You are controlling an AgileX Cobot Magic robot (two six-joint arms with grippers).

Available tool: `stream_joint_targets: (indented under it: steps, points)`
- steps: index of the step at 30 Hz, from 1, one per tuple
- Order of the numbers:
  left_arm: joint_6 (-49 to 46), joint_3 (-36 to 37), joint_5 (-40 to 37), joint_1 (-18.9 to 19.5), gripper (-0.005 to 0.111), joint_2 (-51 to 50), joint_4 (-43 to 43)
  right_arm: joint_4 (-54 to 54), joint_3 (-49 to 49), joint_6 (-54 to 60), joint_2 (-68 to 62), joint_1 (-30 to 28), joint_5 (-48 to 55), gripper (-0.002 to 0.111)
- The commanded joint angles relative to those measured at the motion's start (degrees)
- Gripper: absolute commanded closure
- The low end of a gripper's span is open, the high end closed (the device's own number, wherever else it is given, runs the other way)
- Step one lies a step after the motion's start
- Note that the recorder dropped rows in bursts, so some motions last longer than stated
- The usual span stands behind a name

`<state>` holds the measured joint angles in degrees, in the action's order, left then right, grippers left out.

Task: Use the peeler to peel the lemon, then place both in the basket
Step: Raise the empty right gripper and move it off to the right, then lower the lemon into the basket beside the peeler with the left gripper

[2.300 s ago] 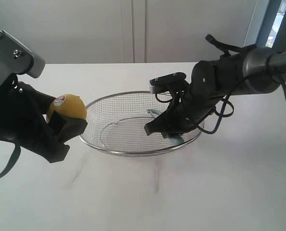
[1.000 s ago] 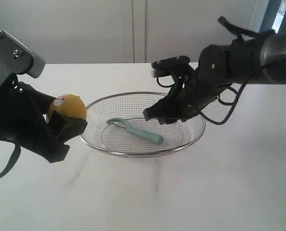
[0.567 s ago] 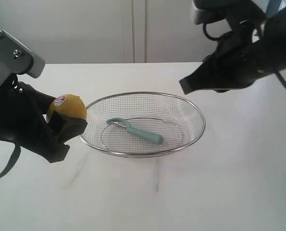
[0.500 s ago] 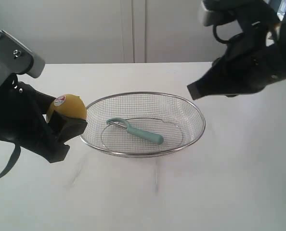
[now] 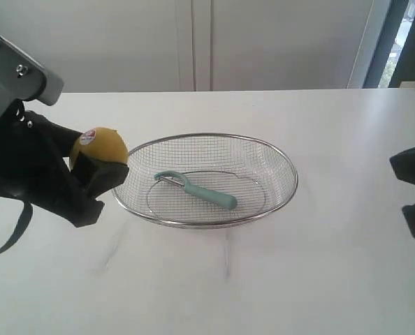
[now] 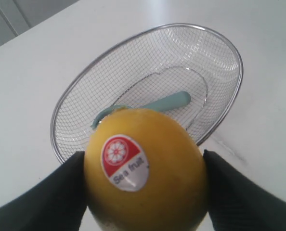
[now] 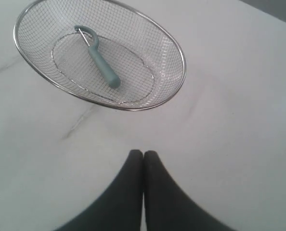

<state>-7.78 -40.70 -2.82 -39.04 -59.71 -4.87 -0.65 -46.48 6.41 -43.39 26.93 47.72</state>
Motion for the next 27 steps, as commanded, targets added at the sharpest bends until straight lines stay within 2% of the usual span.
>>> stream_joint_targets:
  steps: [1,4,12,17,22,27]
  points:
    - [0.1,-0.6,5.8,0.0,0.107,0.3,-0.4,-1.0,2.1,-0.5,2.3,-0.1,-2.9,0.108]
    - [0.1,-0.6,10.1,0.0,0.107,0.3,-0.4,-1.0,3.3,-0.6,2.4,-0.1,-3.1,0.108]
    - [0.1,-0.6,28.6,0.0,0.107,-1.7,-0.2,-0.9,4.3,-1.9,2.7,-0.1,-2.4,0.108]
    - [0.1,-0.9,34.9,0.0,0.107,-7.2,-0.2,-0.4,4.3,-2.1,2.7,-0.1,-2.4,0.108]
    - [0.2,-4.1,31.9,0.0,0.107,-14.0,0.1,-0.2,4.3,-2.1,2.7,-0.1,-2.6,0.108]
    - [0.2,-11.9,14.4,0.0,0.107,-21.6,0.2,-0.2,4.3,-2.1,2.7,-0.1,-2.8,0.108]
